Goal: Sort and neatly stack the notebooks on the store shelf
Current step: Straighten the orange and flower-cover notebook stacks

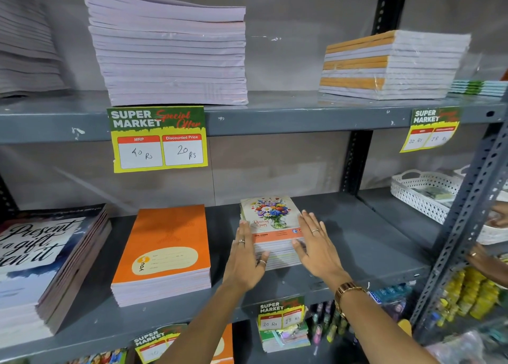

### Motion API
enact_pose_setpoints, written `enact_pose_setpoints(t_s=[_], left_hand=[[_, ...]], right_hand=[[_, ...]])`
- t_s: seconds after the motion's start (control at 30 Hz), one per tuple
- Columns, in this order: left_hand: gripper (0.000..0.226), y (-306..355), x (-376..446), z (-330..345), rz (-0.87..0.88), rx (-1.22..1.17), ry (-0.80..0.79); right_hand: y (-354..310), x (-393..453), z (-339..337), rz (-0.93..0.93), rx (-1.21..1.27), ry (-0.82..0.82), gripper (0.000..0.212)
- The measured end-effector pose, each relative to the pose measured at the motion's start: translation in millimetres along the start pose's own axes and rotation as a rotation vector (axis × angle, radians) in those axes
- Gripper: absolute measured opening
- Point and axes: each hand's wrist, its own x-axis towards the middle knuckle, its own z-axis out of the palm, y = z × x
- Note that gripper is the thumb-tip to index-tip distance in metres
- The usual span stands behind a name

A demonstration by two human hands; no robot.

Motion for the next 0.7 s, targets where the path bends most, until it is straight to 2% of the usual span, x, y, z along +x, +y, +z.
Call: enact_pose_setpoints(t_s=[0.1,0.2,0.3,0.7], left_hand=[[0.079,-5.4,3.6,-0.7,0.075,0.185,-0.003],[0.063,-6.3,8.6,0.3,0.140,0.284,-0.012],[0.056,-4.9,13.8,0.9,0.132,0.252,-0.037],[0.055,-4.7,16.9,2.5,0.083,0.221,-0.060]], right_hand=[[-0.5,0.5,2.0,-0.071,-0.077,-0.028,0.061],[-0.4,1.7,3.7,-0.087,-0.120,-0.037,0.055],[-0.7,1.1,5.9,-0.069,-0.094,-0.032,0.052],[-4.8,-0.2,7.6,-0.023,-0.087,-0.033,0.051]])
